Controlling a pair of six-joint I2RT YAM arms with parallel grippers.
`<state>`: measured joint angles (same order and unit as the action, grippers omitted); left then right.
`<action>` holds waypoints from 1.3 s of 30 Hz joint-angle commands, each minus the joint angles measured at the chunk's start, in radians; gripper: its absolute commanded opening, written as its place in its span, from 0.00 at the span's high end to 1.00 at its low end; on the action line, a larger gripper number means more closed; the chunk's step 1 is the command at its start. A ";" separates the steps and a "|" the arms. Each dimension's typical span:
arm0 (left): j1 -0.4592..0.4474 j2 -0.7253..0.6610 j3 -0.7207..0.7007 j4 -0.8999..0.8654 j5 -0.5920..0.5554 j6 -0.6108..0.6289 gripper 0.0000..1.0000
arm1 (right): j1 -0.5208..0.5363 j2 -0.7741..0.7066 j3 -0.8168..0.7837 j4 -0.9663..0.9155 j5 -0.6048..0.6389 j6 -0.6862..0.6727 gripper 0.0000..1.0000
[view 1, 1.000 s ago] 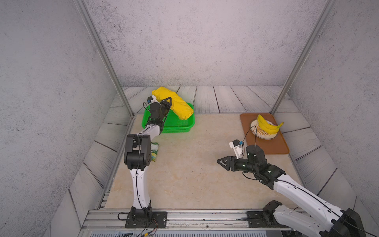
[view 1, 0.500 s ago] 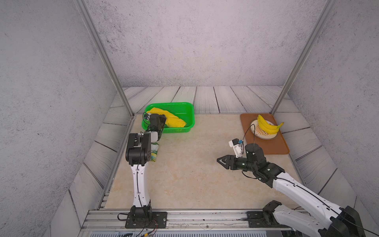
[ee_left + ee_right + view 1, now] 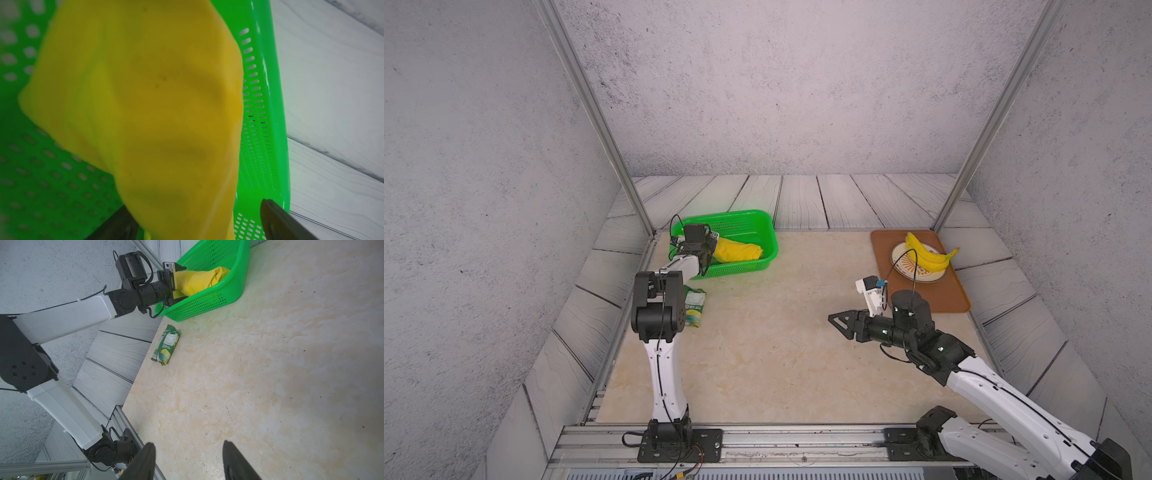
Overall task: Roll up the shorts
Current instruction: Place the shorts in the bin, then reset both arms
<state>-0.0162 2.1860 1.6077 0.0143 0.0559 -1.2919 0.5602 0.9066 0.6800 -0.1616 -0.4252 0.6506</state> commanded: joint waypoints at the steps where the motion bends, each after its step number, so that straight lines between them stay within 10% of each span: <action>1: 0.028 -0.074 0.066 -0.343 -0.044 -0.032 0.07 | 0.003 -0.008 0.031 -0.005 0.020 -0.006 0.44; 8: 0.078 -0.152 0.061 -0.527 0.034 -0.048 0.17 | 0.004 0.005 0.044 -0.009 0.042 -0.007 0.44; 17: 0.073 -0.468 -0.097 -0.434 0.025 0.246 0.13 | 0.003 0.105 0.122 -0.106 0.198 -0.056 0.28; 30: -0.003 -0.920 -0.472 -0.399 -0.168 0.796 0.00 | -0.118 0.330 0.259 -0.166 0.785 -0.220 0.01; 39: -0.004 -1.074 -0.978 0.112 -0.428 1.078 0.02 | -0.202 0.300 -0.061 0.417 1.226 -0.578 0.01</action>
<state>-0.0181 1.1217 0.7292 -0.1234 -0.2386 -0.3527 0.3729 1.2114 0.6922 0.0071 0.5739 0.2436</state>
